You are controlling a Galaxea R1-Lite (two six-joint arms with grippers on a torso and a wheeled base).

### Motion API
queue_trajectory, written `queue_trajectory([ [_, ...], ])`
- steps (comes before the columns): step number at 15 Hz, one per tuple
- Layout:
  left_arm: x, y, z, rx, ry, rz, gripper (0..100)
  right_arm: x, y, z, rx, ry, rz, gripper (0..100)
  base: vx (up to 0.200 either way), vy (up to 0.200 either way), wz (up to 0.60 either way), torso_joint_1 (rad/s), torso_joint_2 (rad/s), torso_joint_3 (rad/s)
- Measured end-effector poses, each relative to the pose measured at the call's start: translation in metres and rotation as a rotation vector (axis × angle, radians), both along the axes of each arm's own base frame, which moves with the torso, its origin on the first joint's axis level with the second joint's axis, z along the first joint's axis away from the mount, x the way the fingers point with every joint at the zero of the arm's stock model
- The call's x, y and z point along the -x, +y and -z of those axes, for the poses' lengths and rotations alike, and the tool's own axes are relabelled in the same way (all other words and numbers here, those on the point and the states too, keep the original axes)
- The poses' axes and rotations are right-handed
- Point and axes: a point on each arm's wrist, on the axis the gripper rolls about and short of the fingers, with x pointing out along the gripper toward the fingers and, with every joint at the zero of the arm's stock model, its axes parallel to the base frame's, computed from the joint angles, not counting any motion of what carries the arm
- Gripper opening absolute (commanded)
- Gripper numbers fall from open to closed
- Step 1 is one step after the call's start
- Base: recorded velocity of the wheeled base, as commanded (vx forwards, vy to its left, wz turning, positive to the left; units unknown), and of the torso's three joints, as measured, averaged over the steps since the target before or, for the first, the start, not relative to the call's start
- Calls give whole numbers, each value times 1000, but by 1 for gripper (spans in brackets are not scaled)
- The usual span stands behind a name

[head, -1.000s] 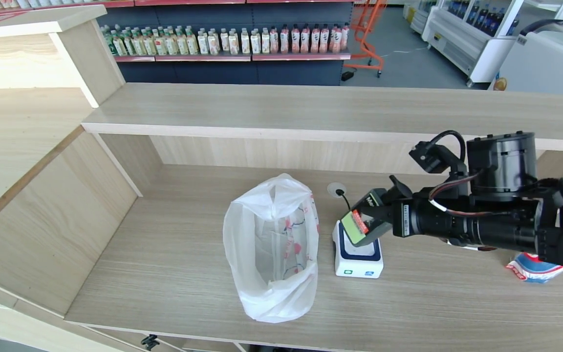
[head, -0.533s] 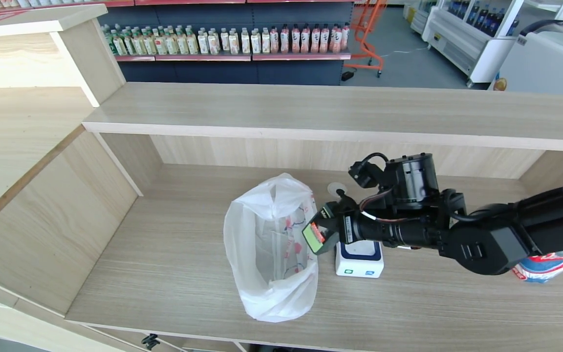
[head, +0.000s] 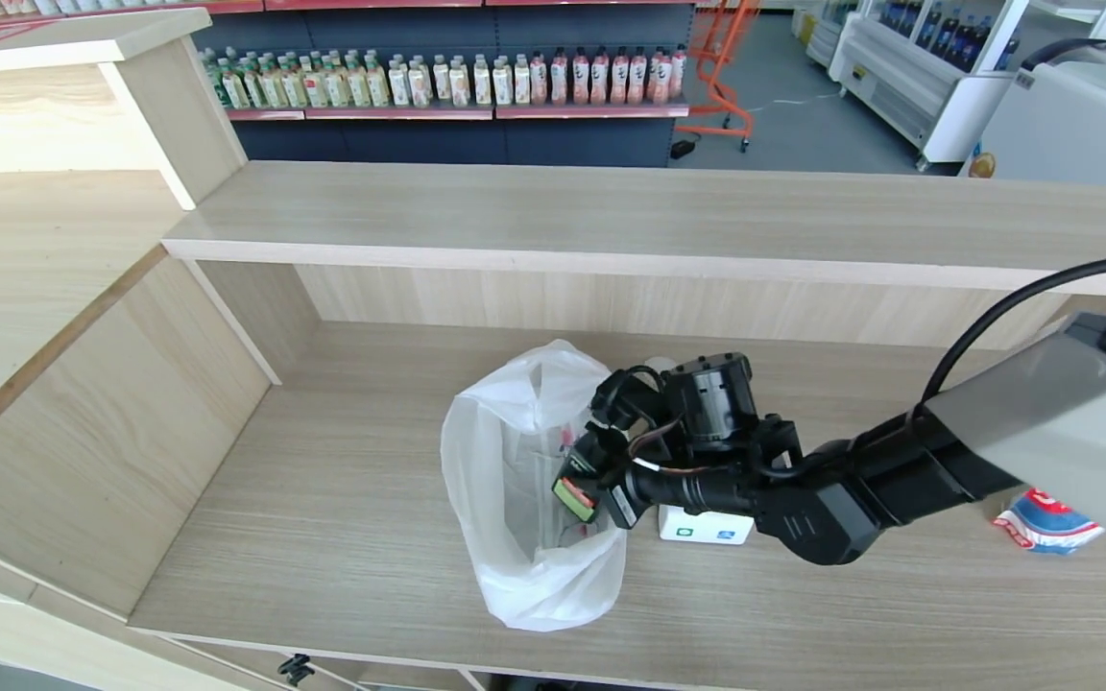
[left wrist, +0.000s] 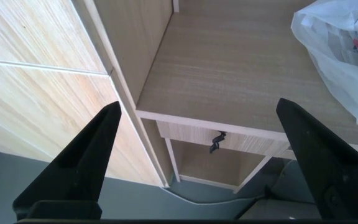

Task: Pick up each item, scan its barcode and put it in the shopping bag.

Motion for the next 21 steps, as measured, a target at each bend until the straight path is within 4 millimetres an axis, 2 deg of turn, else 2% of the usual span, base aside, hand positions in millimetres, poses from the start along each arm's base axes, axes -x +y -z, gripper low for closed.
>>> queue_trajectory([
  [1, 0, 0, 0, 0, 0, 0, 100, -2, 2, 4, 5, -26, -9, 100, 0, 0, 0, 0, 0, 0],
  [4, 0, 0, 0, 0, 0, 0, 100, -4, 4, 11, 5, -22, -13, 100, 0, 0, 0, 0, 0, 0],
  [6, 0, 0, 0, 0, 0, 0, 100, -5, 4, 6, -65, 24, 26, 100, 0, 0, 0, 0, 0, 0],
  [8, 0, 0, 0, 0, 0, 0, 100, 0, 2, -12, -206, 122, 87, 100, 0, 0, 0, 0, 0, 0],
  [10, 0, 0, 0, 0, 0, 0, 100, 10, -9, -39, -338, 196, 144, 100, 0, 0, 0, 0, 0, 0],
  [13, 0, 0, 0, 0, 0, 0, 100, 40, -46, -77, -435, 246, 222, 100, 0, 0, 0, 0, 0, 0],
  [15, 0, 0, 0, 0, 0, 0, 100, 67, -80, -95, -435, 216, 276, 100, 0, 0, 0, 0, 0, 0],
  [18, 0, 0, 0, 1, 0, 0, 100, 106, -139, -97, -282, 66, 374, 100, 0, 0, 0, 0, 0, 0],
  [21, 0, 0, 0, 0, 0, 0, 100, 128, -171, -102, -286, 13, 468, 100, 0, 0, 0, 0, 0, 0],
])
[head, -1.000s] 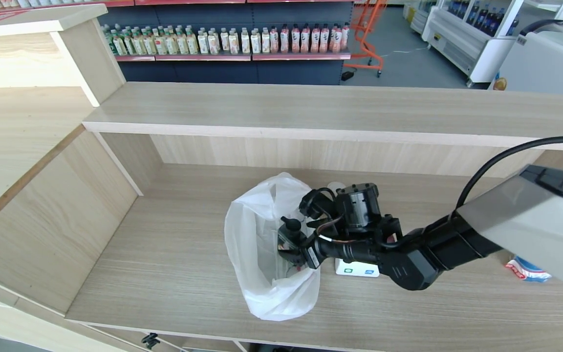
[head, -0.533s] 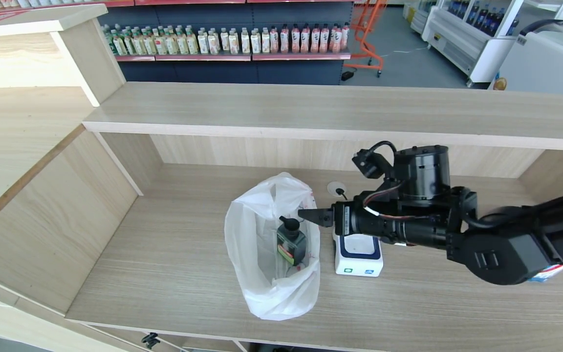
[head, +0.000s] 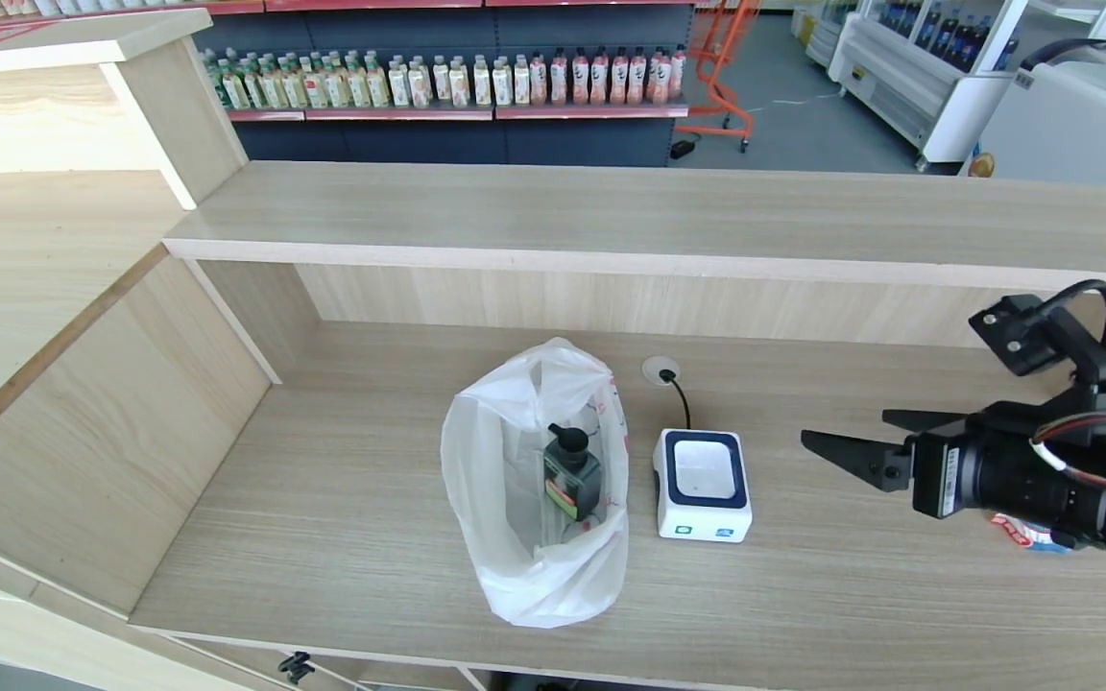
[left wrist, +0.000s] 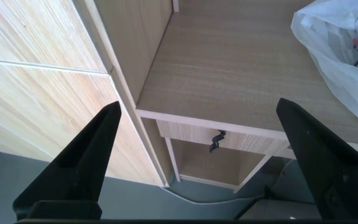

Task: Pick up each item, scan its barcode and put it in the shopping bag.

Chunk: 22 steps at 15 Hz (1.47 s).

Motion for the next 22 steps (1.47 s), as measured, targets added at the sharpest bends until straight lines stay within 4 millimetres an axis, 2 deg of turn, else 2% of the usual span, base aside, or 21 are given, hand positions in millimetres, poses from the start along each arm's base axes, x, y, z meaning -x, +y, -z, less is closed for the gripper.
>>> queue_trajectory([
  [3, 0, 0, 0, 0, 0, 0, 100, 10, -12, 1, -3, -8, 40, 100, 0, 0, 0, 0, 0, 0],
  [5, 0, 0, 0, 0, 0, 0, 100, 15, -14, 2, -3, -9, 48, 100, 0, 0, 0, 0, 0, 0],
  [8, 0, 0, 0, 0, 0, 0, 100, 18, -15, 3, -3, -11, 54, 100, -200, 0, 0, 12, 2, 1],
  [12, 0, 0, 0, 0, 0, 0, 100, 21, -17, 3, -41, 1, 71, 100, 0, 0, 0, 0, 0, 0],
  [15, 0, 0, 0, -1, 0, 0, 100, 21, -20, 3, -64, 11, 126, 100, 0, -200, 0, 12, 7, -2],
  [18, 0, 0, 0, 0, 0, 0, 100, 17, -23, -3, -235, 72, 286, 100, 0, -200, 0, 6, 4, 1],
  [22, 0, 0, 0, 0, 0, 0, 100, 20, -34, -8, -330, 164, 436, 100, 0, -200, 0, 4, 5, 2],
])
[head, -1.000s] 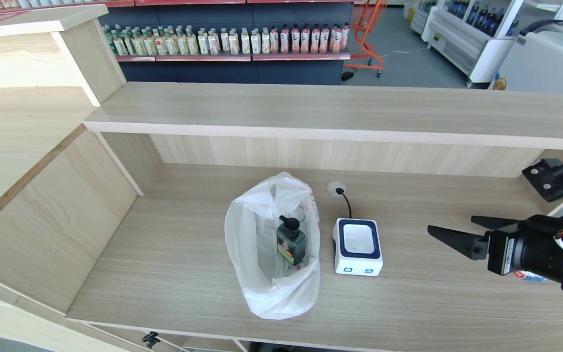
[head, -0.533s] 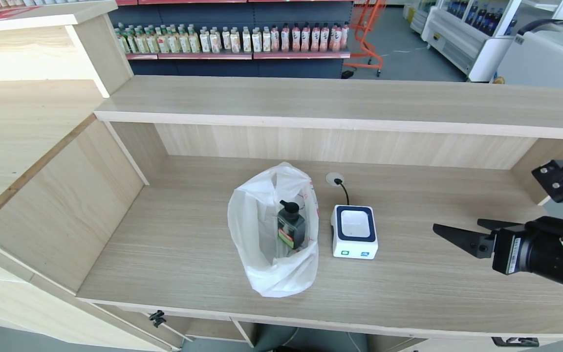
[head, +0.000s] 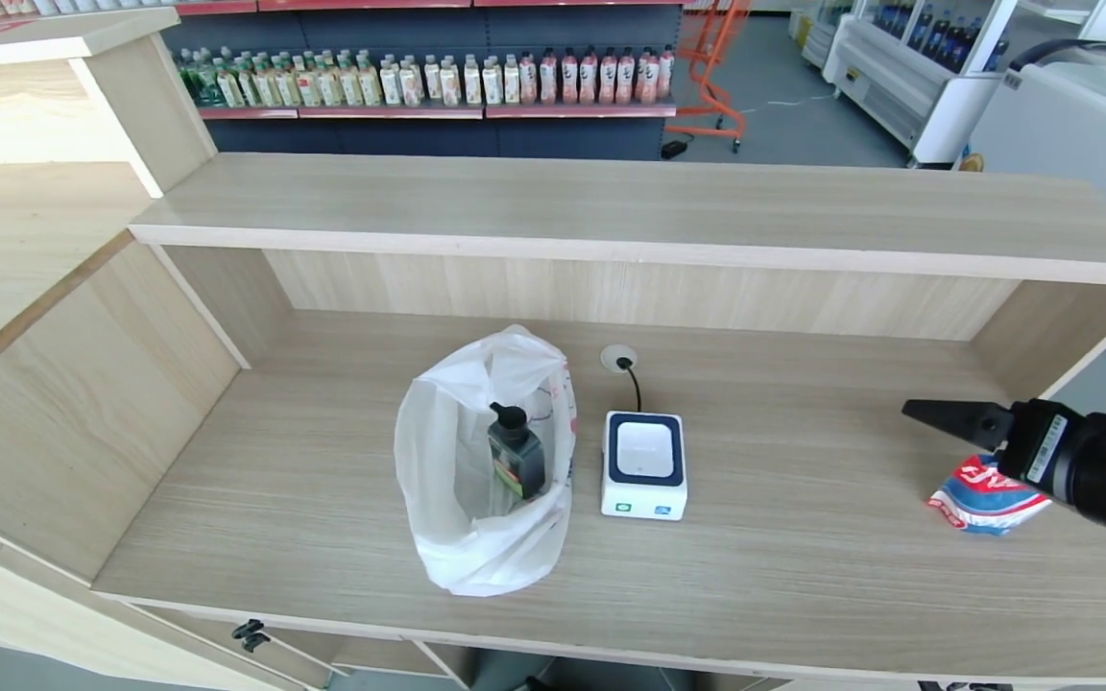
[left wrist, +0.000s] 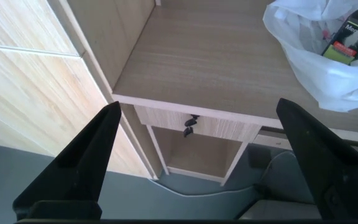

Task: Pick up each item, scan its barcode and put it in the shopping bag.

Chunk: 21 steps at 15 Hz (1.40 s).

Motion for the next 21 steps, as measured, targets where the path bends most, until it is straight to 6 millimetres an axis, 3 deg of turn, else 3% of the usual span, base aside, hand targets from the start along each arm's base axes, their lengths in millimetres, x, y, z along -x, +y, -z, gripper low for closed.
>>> queue_trajectory([
  [5, 0, 0, 0, 0, 0, 0, 100, 10, -8, -3, -38, 18, 64, 100, 0, -200, 0, -2, 1, 1],
  [11, 0, 0, 0, 0, 0, 1, 100, 14, -39, -5, -45, 28, 311, 100, 0, 0, 0, 0, 0, 0],
  [13, 0, 0, 0, 0, 0, 0, 100, 14, -51, -1, -68, 105, 399, 100, 0, 0, 0, 0, 0, 0],
  [17, 0, 0, 0, 0, 0, 0, 100, 3, -63, 2, -123, 182, 523, 100, 0, 0, 0, 0, 0, 0],
  [21, 0, 0, 0, 0, 0, 0, 100, -21, -68, 24, -137, 283, 578, 100, 0, 0, 0, 0, 0, 0],
])
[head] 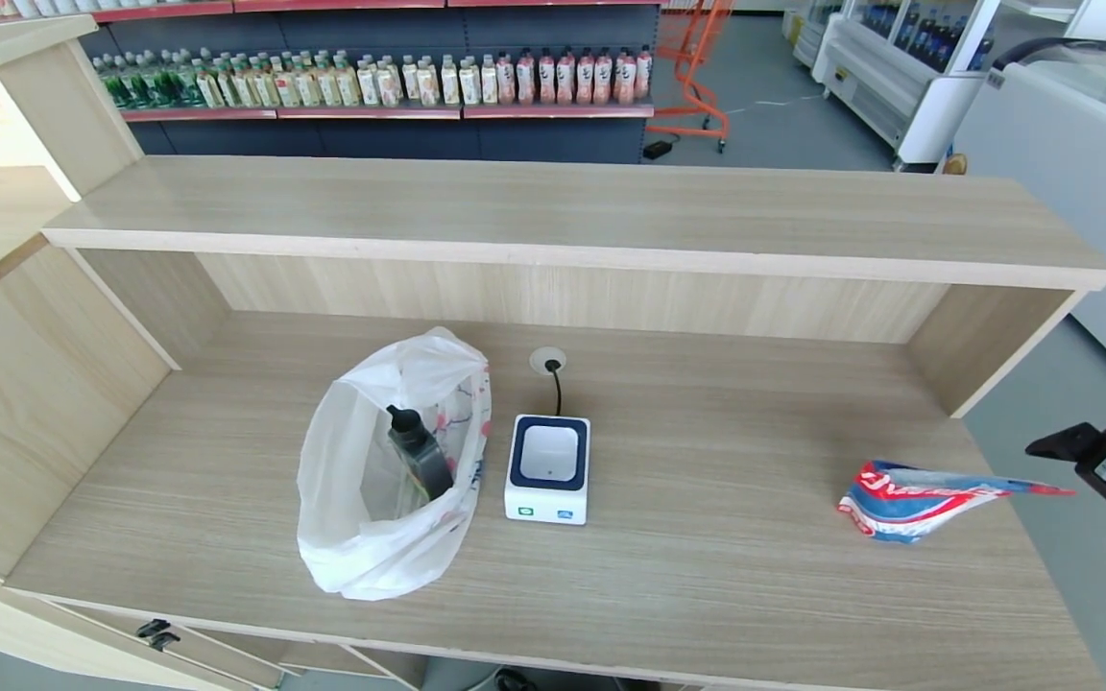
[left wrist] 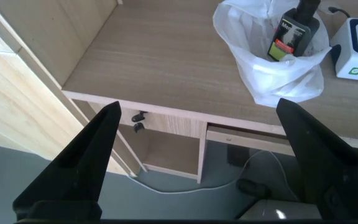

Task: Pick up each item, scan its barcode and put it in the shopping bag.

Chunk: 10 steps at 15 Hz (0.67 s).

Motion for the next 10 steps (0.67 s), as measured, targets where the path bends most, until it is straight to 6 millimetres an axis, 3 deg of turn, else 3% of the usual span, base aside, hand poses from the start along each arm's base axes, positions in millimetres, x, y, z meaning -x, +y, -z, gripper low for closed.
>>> queue_trajectory([
  [5, 0, 0, 0, 0, 1, 0, 100, -54, -3, 44, -20, 51, -56, 100, 0, 0, 0, 0, 0, 0],
  [6, 0, 0, 0, 0, 0, 0, 100, -63, -2, 53, -17, 58, -79, 0, 0, 0, 0, 0, 0, 0],
  [10, 0, 0, 0, 0, 0, 0, 100, -90, 2, 80, 88, 74, -192, 0, 0, 0, 0, 0, 0, 0],
])
